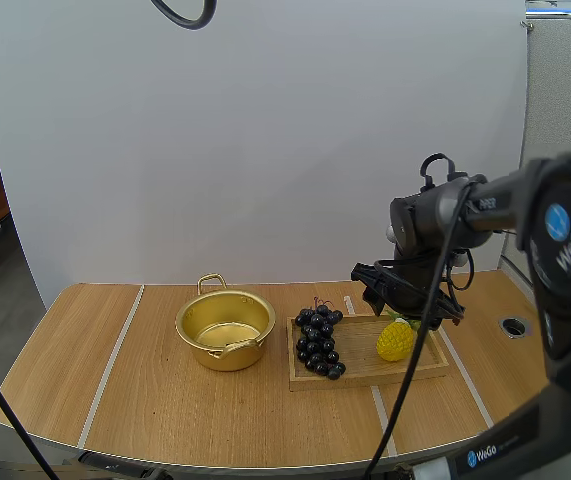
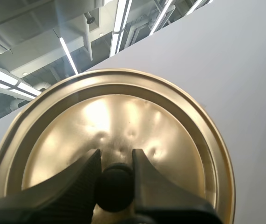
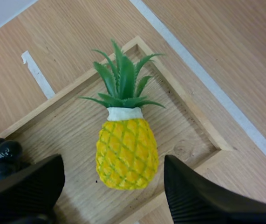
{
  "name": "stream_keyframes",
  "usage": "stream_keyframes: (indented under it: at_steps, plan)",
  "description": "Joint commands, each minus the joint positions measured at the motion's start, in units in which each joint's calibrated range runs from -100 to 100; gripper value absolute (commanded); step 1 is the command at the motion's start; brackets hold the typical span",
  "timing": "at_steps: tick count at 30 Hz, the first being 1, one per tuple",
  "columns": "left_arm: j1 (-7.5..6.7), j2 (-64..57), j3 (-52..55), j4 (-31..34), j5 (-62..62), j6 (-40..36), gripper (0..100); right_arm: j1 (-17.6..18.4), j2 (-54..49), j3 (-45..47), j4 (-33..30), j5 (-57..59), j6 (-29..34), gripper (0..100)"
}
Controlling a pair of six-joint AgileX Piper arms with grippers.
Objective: Open the pot, put the pineapple inside, and close it
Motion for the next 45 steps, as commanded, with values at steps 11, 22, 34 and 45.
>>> stream_keyframes:
  at_steps: [11,22,34,45]
  plan:
    - [-0.16,-0.2,-0.36,0.63,-1.91,-0.54,0,-0.15,6.53,-2.34,-2.69,-4.04,3.81,100]
    - [-0.16,-0.2,-0.36,0.63,-1.91,-0.54,0,-0.15,12.5,-2.34,-2.82,-7.36,4.23,100]
    - [-0.16,-0.2,-0.36,0.63,-1.91,-0.54,0,-0.15,17.13,-2.34,-3.29,-7.67,5.0,100]
    - [-0.16,-0.2,-0.36,0.63,-1.91,-0.54,0,-0.15,16.83,-2.37,-5.15,-7.3,4.56,0]
